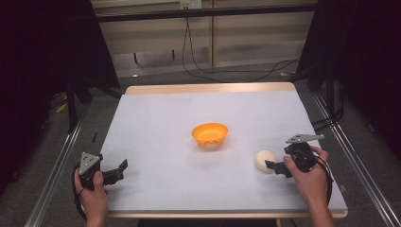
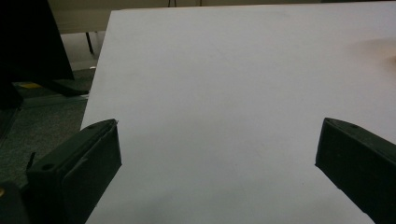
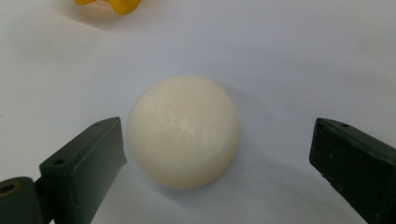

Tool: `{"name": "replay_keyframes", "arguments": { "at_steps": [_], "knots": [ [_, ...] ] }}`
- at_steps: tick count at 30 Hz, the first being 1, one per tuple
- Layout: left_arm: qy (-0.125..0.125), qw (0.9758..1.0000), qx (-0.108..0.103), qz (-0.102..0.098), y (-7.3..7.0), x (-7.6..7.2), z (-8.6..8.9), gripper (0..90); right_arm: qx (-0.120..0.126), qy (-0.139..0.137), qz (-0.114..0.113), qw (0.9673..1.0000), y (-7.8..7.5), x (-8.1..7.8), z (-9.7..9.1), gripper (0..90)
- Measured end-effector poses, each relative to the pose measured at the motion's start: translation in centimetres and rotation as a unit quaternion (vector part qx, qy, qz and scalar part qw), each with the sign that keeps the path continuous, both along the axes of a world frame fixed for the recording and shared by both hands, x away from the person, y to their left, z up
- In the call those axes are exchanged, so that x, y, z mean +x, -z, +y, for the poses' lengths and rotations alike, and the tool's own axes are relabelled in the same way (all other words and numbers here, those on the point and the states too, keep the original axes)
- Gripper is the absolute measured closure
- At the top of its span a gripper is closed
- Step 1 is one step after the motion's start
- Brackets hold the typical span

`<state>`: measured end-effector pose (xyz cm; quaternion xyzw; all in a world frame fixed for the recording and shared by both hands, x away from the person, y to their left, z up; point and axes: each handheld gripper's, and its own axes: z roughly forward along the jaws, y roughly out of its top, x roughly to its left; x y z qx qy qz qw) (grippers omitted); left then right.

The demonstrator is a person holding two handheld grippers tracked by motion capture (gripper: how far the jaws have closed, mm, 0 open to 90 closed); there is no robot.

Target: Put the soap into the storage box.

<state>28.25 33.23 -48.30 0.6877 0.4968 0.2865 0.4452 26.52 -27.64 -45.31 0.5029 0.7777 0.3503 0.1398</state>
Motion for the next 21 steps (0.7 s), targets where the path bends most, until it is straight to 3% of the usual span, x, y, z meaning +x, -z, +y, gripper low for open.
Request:
{"name": "replay_keyframes", "arguments": {
  "at_steps": [21],
  "knots": [
    [0.000, 1.0000, 0.000, 0.001, 0.0, 0.0, 0.1, 0.1, -0.006, -0.009, 0.015, 0.9998, 1.0, 0.4, 1.8, 8.9]
  ]
}}
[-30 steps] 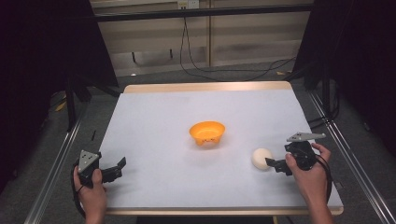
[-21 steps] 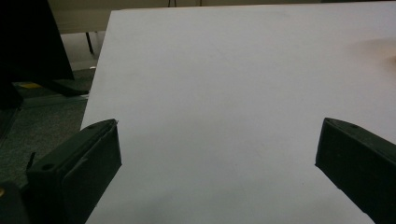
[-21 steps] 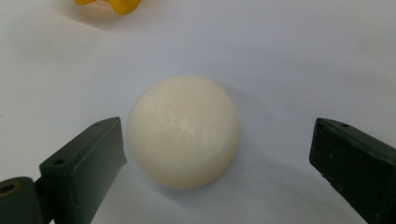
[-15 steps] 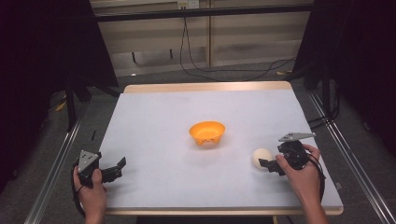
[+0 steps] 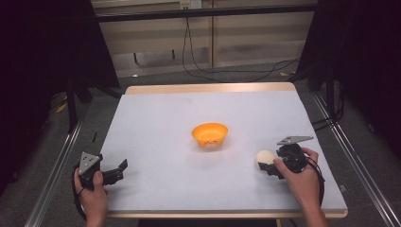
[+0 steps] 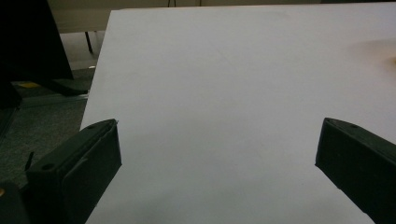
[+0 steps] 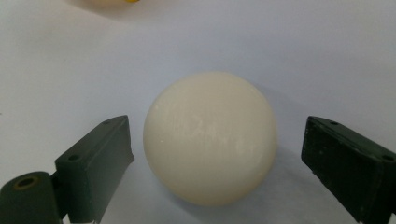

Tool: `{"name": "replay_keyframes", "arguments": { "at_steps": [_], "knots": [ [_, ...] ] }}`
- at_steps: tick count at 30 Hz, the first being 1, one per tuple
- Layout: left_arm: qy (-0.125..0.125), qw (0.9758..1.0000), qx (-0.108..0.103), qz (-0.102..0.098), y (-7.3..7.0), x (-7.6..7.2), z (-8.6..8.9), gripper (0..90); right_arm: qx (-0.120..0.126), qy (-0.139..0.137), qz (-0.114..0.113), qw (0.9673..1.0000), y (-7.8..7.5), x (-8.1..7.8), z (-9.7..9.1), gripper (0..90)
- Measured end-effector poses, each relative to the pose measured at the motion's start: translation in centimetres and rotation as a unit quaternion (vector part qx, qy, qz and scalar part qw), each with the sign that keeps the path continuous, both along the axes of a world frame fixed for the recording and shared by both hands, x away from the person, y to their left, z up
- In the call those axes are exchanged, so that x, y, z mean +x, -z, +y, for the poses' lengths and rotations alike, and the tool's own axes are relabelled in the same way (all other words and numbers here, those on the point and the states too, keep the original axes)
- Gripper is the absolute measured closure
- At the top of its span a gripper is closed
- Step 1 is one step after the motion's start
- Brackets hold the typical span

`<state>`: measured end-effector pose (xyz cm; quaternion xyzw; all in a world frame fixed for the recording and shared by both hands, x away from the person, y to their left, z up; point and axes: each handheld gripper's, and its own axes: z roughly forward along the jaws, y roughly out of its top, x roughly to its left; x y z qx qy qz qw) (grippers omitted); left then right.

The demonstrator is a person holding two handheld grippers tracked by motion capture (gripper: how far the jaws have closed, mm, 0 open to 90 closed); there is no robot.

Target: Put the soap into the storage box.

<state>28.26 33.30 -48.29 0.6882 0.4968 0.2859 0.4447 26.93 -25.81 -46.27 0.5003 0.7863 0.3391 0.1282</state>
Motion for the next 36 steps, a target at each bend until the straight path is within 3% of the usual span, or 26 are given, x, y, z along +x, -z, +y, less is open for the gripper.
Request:
{"name": "replay_keyframes", "arguments": {
  "at_steps": [20, 36],
  "knots": [
    [0.000, 1.0000, -0.002, 0.002, 0.0, 0.0, 0.0, 0.1, -0.008, 0.011, 0.008, 0.9999, 1.0, 0.5, 1.0, 23.5],
    [0.000, 1.0000, 0.000, 0.002, 0.0, 0.0, 0.1, 0.1, -0.023, 0.013, 0.005, 0.9996, 0.7, 0.8, 1.2, 24.3]
  ]
}}
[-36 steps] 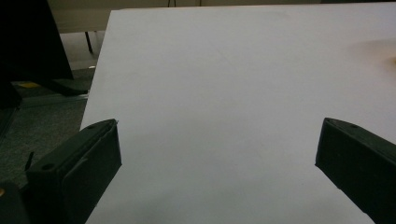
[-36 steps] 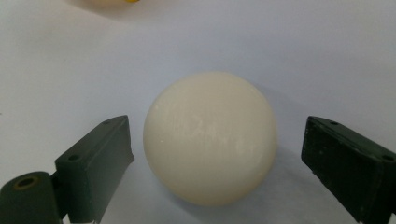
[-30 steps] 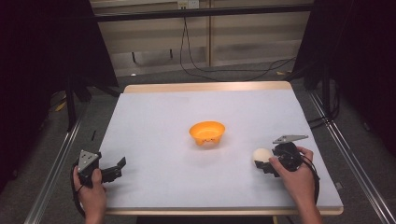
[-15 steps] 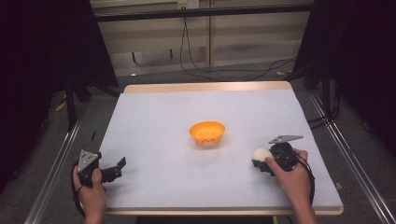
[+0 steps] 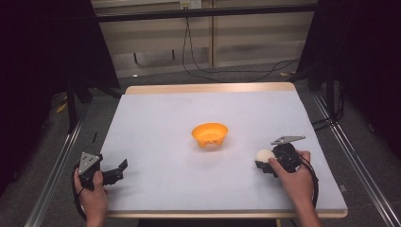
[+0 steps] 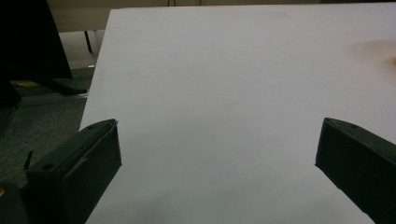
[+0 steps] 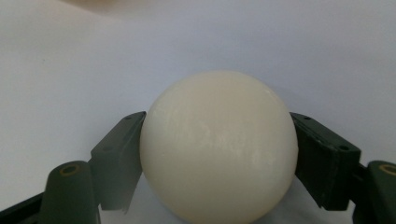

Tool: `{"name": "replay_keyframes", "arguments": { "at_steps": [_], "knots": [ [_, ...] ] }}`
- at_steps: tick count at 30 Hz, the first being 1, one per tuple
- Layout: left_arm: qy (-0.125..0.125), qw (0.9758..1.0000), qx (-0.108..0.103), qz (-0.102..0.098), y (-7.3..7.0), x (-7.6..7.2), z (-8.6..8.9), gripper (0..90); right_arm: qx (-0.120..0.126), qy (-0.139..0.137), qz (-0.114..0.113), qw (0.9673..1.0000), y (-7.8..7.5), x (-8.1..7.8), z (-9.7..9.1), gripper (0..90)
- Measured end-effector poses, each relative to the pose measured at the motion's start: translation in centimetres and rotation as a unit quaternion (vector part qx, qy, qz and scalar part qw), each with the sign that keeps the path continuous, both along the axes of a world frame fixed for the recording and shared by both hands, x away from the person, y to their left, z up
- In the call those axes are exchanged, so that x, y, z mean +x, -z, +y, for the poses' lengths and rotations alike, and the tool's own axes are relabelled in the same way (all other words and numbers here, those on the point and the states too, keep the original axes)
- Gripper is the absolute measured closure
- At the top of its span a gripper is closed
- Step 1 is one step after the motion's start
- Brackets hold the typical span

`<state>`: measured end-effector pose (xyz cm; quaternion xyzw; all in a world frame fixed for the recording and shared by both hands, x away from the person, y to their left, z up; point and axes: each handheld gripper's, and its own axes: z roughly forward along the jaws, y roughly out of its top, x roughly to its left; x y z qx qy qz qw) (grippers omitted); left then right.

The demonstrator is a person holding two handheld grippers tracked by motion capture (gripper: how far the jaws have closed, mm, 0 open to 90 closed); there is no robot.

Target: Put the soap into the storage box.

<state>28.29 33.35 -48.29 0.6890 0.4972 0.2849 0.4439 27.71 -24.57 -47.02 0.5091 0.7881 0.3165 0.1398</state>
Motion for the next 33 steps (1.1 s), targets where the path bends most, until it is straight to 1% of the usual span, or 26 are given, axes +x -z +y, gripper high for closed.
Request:
{"name": "replay_keyframes", "arguments": {
  "at_steps": [8, 12, 13, 16, 21, 24, 29, 33],
  "knots": [
    [0.001, 1.0000, -0.001, -0.001, 0.0, 0.0, 0.0, 0.1, 0.011, -0.003, -0.002, 0.9999, -0.4, 0.4, -0.1, 24.3],
    [-0.001, 1.0000, 0.000, -0.001, 0.0, 0.0, -0.1, 0.1, 0.009, -0.005, -0.004, 0.9999, -0.7, 0.7, 0.0, 24.3],
    [0.000, 1.0000, -0.001, -0.001, 0.0, 0.0, -0.1, 0.1, 0.013, -0.005, -0.003, 0.9999, -0.8, 0.7, 0.1, 24.3],
    [0.000, 1.0000, 0.000, -0.001, 0.0, 0.0, 0.0, 0.1, 0.013, -0.010, -0.005, 0.9999, -0.9, 1.0, 0.2, 24.3],
    [-0.001, 1.0000, 0.000, -0.001, 0.0, 0.0, -0.1, 0.1, 0.011, -0.012, -0.003, 0.9999, -1.4, 1.4, 0.7, 24.4],
    [0.001, 1.0000, -0.002, -0.001, 0.0, 0.0, 0.0, 0.1, 0.015, -0.017, -0.005, 0.9997, -1.7, 1.7, 1.0, 24.5],
    [0.001, 1.0000, 0.000, 0.000, 0.0, 0.0, 0.0, 0.1, 0.012, -0.019, -0.008, 0.9997, -2.2, 2.1, 1.5, 25.1],
    [0.002, 1.0000, -0.003, 0.001, 0.0, 0.0, 0.0, 0.1, 0.018, -0.022, -0.010, 0.9996, -2.4, 2.5, 1.9, 25.1]
  ]
}}
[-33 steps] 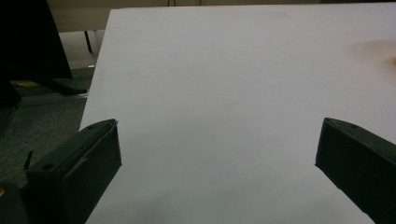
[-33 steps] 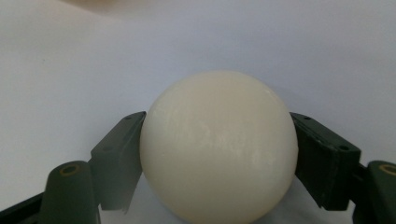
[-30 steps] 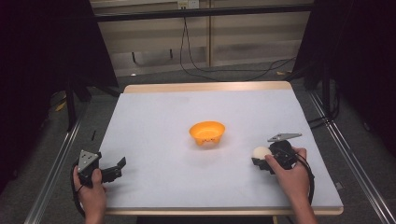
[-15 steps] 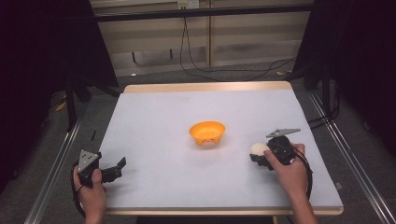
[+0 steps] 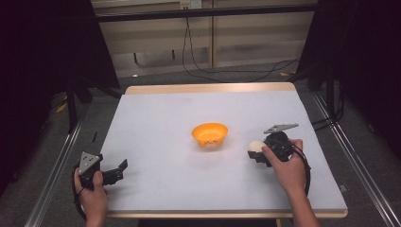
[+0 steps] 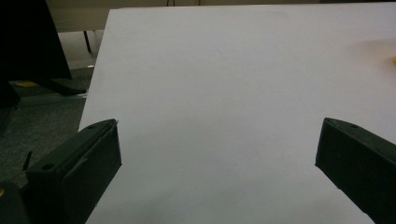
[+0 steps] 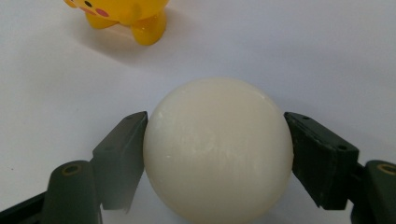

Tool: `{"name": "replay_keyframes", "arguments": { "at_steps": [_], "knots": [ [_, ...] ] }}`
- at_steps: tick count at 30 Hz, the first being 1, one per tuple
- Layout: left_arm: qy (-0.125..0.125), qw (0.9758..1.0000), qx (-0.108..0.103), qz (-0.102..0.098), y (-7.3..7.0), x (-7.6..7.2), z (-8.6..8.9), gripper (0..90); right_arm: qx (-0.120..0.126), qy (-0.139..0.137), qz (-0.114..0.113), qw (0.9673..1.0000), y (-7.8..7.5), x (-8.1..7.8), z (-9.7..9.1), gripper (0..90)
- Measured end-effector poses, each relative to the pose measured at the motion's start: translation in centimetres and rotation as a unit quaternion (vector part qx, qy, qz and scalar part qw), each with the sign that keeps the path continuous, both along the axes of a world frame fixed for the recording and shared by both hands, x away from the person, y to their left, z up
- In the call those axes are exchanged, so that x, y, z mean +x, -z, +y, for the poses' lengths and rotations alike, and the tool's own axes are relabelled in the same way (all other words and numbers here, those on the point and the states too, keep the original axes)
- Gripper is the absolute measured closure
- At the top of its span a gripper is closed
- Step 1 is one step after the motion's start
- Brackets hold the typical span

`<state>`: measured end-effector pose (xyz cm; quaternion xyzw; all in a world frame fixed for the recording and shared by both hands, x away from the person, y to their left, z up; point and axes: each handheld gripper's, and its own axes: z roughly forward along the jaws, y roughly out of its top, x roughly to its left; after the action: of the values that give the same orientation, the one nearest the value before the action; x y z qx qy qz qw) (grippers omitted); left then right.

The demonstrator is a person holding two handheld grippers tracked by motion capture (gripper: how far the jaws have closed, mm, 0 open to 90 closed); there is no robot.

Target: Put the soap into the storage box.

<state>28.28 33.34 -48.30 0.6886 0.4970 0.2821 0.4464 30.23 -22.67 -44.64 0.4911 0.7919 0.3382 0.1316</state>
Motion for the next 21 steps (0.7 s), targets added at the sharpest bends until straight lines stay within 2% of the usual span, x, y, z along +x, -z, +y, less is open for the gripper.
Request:
{"name": "replay_keyframes", "arguments": {
  "at_steps": [7, 15, 21],
  "knots": [
    [0.001, 1.0000, 0.000, 0.001, 0.0, 0.0, 0.0, 0.1, -0.011, -0.007, 0.001, 0.9999, -0.3, 0.5, 0.5, 25.2],
    [0.001, 1.0000, 0.000, 0.000, 0.0, 0.0, 0.0, 0.1, -0.001, -0.013, 0.002, 0.9999, -0.8, 1.1, 0.9, 25.2],
    [0.001, 1.0000, -0.002, 0.001, 0.0, 0.0, 0.0, 0.1, -0.004, -0.019, 0.001, 0.9998, -1.3, 1.5, 1.4, 25.3]
  ]
}}
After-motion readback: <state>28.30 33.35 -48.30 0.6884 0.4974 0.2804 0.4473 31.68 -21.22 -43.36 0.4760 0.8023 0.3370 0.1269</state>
